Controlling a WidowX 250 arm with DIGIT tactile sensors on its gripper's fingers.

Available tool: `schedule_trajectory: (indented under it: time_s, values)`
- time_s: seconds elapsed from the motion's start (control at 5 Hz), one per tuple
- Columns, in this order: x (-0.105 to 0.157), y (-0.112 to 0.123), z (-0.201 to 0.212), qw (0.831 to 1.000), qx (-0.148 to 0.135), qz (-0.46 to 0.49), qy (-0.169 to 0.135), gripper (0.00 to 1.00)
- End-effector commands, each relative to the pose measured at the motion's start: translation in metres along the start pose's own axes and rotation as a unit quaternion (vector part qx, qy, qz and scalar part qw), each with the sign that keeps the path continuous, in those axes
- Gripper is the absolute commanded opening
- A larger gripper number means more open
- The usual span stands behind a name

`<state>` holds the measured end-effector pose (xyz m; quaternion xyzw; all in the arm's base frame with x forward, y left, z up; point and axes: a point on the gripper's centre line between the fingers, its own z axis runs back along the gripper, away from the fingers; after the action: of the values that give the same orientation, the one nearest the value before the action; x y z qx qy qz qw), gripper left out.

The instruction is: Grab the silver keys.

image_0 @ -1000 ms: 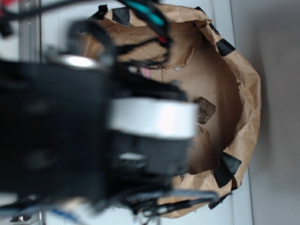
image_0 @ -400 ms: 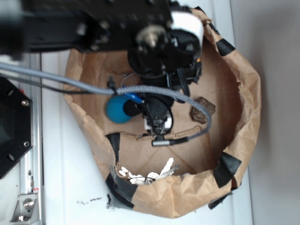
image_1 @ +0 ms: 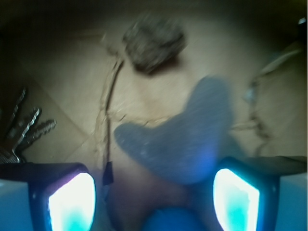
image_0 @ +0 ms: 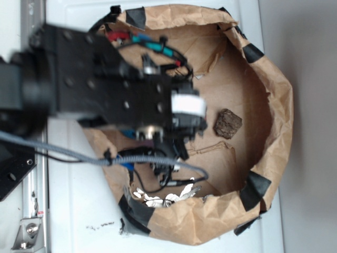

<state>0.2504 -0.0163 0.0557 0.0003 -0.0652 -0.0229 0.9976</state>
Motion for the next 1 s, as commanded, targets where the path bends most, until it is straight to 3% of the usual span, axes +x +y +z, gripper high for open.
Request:
schedule_trajectory:
  time_s: [0.0,0.2,0.8]
  values:
    - [0.009,-0.033,0.017,0.996,-0.083,-0.025,0.03,1.0]
    - [0.016,-0.028,0.031,0.993,-0.114,-0.013,0.039,1.0]
    - [0.028,-0.023,0.044,0.99,-0.135,-0.01,0.039,1.0]
